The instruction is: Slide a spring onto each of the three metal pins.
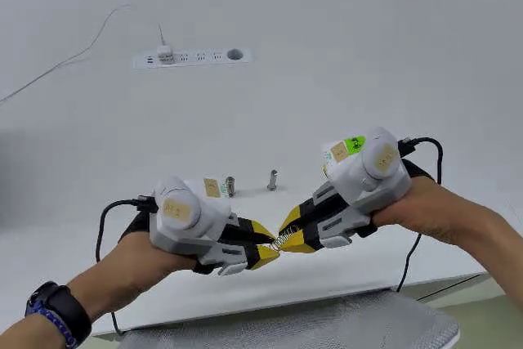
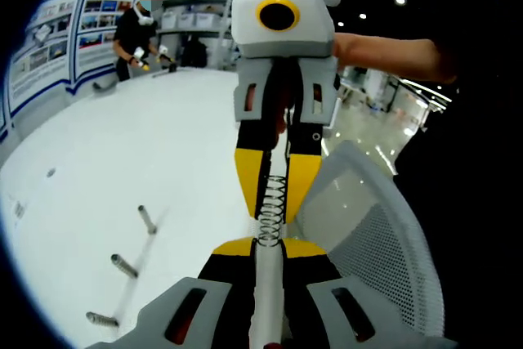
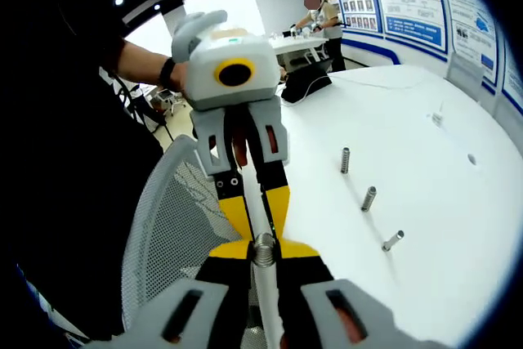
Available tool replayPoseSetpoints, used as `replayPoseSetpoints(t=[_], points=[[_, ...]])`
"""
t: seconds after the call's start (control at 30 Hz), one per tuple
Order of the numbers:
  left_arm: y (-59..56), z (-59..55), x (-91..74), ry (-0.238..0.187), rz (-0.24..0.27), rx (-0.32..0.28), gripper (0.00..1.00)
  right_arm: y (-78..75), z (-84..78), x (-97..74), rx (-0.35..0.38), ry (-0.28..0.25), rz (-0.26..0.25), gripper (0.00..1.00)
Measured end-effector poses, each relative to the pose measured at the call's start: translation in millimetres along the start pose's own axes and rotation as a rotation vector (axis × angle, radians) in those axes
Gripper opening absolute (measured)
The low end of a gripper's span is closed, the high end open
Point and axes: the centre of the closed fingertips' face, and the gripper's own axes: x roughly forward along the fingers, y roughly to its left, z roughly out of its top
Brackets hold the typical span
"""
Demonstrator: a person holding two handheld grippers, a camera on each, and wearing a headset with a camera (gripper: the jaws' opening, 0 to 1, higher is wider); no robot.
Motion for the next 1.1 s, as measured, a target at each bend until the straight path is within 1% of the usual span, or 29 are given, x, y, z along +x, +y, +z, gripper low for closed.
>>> replayPoseSetpoints(t=[0.23,0.4,0.63,0.8,0.87,1.0,1.1], points=[[6.5,-4.8,-5.4,-0.024,0.044,-0.047,0.15,-2.5,-9.9,-2.9,0.034,-0.004,-0.023,0.12],[9.8,-10.9,-8.5,-0.027,0.069,-0.073,0.16,-4.5,-20.1,-3.2,0.052,0.012,-0.041,0.12],[16.7,-15.0,-12.4,-0.042,0.110,-0.109,0.19,-7.2,-30.8,-3.8,0.075,0.025,-0.060,0.12],[25.3,-25.2,-14.7,-0.031,0.154,-0.133,0.20,-12.9,-42.2,-4.2,0.080,0.065,-0.089,0.12],[28.6,-28.6,-16.7,-0.030,0.169,-0.144,0.22,-14.9,-44.6,-5.4,0.089,0.068,-0.095,0.12],[33.3,-36.3,-20.5,-0.018,0.200,-0.151,0.24,-23.1,-50.7,-7.1,0.105,0.078,-0.124,0.12],[36.5,-40.9,-23.7,-0.017,0.218,-0.165,0.26,-32.6,-60.6,-7.8,0.113,0.118,-0.159,0.13]])
